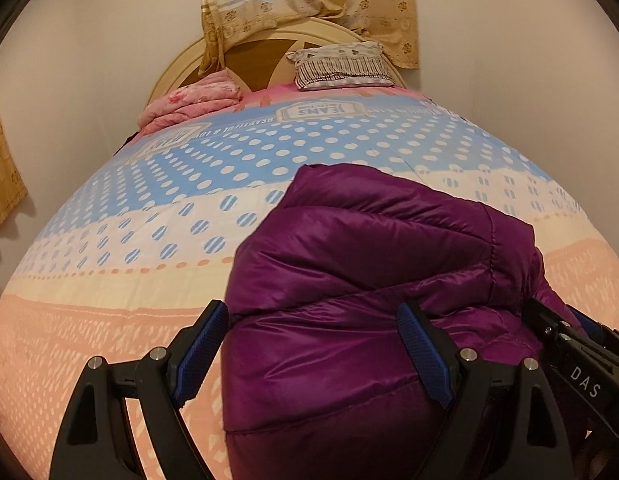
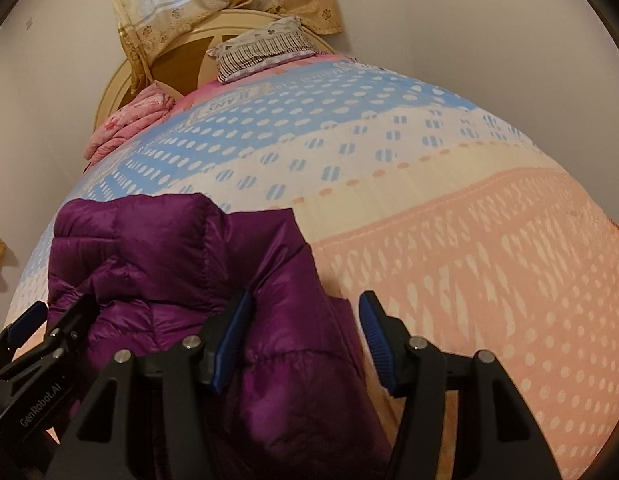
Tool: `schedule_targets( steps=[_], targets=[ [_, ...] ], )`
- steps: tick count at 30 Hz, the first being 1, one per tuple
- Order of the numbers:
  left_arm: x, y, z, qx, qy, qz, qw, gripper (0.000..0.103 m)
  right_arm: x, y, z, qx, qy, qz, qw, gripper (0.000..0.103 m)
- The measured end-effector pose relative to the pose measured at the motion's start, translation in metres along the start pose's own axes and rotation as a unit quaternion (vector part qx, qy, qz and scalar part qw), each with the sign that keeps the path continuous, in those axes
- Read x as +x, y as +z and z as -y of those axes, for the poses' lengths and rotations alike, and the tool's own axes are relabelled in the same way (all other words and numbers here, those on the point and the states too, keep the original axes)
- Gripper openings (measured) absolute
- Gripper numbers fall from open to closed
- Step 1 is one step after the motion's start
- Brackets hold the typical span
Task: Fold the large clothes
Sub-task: 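Grasp the folded jacket bundle with the right gripper while the left gripper presses it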
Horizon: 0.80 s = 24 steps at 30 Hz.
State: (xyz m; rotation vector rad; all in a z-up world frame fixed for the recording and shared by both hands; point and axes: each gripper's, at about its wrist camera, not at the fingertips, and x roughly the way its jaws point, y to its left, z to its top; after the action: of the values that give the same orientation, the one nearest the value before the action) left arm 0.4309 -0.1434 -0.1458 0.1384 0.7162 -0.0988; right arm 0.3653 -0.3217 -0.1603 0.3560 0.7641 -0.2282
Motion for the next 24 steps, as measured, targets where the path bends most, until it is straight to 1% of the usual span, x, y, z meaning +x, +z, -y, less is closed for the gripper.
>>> schedule_targets(
  steps=[3, 4, 7, 9, 11, 13, 14, 15, 17, 19, 20, 23, 24],
  targets=[
    [0.003, -0.001, 0.006, 0.012, 0.001, -0.002, 0.9999, 0.087, -0.016, 0.002, -0.001, -0.008, -0.017, 0.018, 1.000, 0.059],
    [0.003, -0.002, 0.007, 0.015, 0.003, -0.003, 0.9999, 0.087, -0.027, 0.006, -0.007, -0.017, -0.021, 0.029, 0.999, 0.059],
    [0.002, 0.000, 0.003, 0.012, -0.003, -0.005, 0.9999, 0.087, -0.048, 0.018, -0.032, -0.060, -0.021, 0.060, 0.996, 0.059],
    [-0.004, 0.003, -0.006, -0.005, -0.007, 0.000, 1.0000, 0.087, -0.053, 0.024, -0.044, -0.074, -0.005, 0.065, 0.995, 0.059],
    [-0.011, 0.009, -0.020, -0.034, 0.003, 0.012, 0.9994, 0.087, -0.047, 0.029, -0.052, -0.085, 0.029, 0.063, 0.994, 0.059],
    [-0.008, 0.014, -0.030, -0.053, 0.001, 0.011, 0.9985, 0.087, -0.031, 0.028, -0.058, -0.101, 0.055, 0.049, 0.992, 0.059],
    [-0.003, 0.016, -0.033, -0.055, 0.001, 0.004, 0.9985, 0.087, -0.016, 0.026, -0.057, -0.103, 0.056, 0.029, 0.993, 0.059],
    [0.004, 0.016, -0.034, -0.054, 0.003, -0.004, 0.9986, 0.087, -0.006, 0.022, -0.054, -0.104, 0.048, 0.016, 0.993, 0.059],
    [0.016, 0.014, -0.034, -0.054, -0.014, -0.019, 0.9983, 0.087, 0.009, 0.013, -0.043, -0.097, 0.040, 0.003, 0.994, 0.057],
    [0.022, 0.012, -0.032, -0.063, -0.038, -0.025, 0.9970, 0.087, 0.011, 0.006, -0.032, -0.091, 0.038, 0.004, 0.995, 0.054],
    [0.023, 0.011, -0.028, -0.063, -0.043, -0.023, 0.9969, 0.087, 0.011, 0.004, -0.027, -0.091, 0.036, 0.006, 0.995, 0.054],
    [0.028, 0.008, -0.009, -0.036, -0.045, -0.023, 0.9981, 0.091, 0.011, -0.003, -0.017, -0.079, 0.030, 0.009, 0.996, 0.054],
    [0.028, 0.007, -0.001, -0.025, -0.039, -0.019, 0.9987, 0.093, 0.012, -0.003, -0.013, -0.073, 0.031, 0.009, 0.997, 0.054]
  ],
)
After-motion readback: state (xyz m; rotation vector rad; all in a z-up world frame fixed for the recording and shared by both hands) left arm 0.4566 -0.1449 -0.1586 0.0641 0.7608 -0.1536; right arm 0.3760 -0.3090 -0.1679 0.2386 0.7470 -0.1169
